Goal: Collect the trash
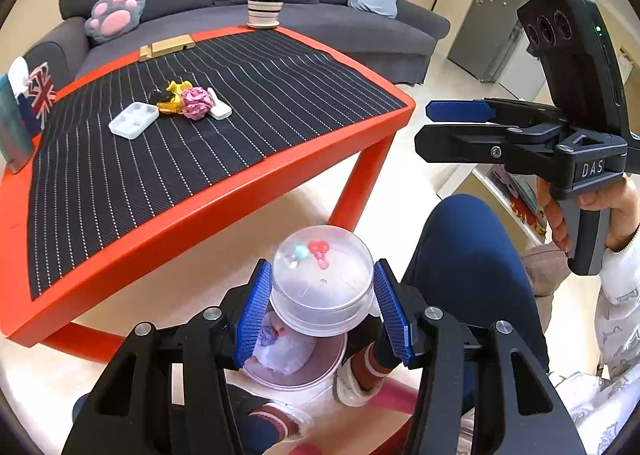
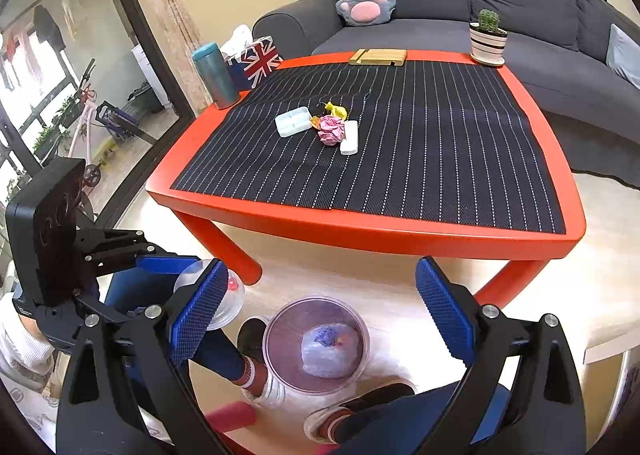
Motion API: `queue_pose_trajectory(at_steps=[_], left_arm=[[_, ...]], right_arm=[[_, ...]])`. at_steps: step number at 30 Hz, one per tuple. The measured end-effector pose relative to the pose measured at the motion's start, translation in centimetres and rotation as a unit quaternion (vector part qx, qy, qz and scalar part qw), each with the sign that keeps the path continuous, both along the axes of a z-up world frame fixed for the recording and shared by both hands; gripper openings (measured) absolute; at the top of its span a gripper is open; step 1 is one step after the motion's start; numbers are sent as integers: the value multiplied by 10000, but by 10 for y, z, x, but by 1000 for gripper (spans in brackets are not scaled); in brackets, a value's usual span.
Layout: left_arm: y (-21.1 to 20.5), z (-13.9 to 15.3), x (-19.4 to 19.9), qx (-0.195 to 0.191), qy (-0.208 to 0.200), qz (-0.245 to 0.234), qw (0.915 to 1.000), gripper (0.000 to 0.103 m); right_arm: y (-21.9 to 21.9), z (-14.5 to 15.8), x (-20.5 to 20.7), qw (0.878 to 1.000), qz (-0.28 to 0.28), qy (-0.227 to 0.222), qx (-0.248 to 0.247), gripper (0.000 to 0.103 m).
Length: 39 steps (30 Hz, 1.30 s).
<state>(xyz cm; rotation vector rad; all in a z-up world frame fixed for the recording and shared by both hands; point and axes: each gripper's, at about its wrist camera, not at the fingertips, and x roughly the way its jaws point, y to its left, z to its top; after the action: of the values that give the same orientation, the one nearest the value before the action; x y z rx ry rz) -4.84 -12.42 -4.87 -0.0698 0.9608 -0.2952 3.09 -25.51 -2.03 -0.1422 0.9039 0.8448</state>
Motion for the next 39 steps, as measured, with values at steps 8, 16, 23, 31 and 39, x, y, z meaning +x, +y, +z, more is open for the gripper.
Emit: queue_pose_trajectory(at_steps=[8, 16, 23, 31, 39], left_arm=[[1, -1, -1, -6, -12, 42, 10000, 66], [18, 1, -1, 6, -115, 352, 9993, 95], [29, 4, -1, 27, -178, 532, 9984, 95], [45, 14, 2, 58, -326, 759, 9966, 95], [76, 28, 12, 98, -519, 1118, 9923, 95]], right_arm=[[-2, 0, 2, 10000, -23, -16, 7, 93], [0, -2, 2, 10000, -25, -10, 9, 96], [8, -5, 3, 10000, 28, 16, -30, 97], [19, -5, 7, 9999, 100, 10, -55, 97], [36, 0, 19, 9997, 222, -63, -82, 97]])
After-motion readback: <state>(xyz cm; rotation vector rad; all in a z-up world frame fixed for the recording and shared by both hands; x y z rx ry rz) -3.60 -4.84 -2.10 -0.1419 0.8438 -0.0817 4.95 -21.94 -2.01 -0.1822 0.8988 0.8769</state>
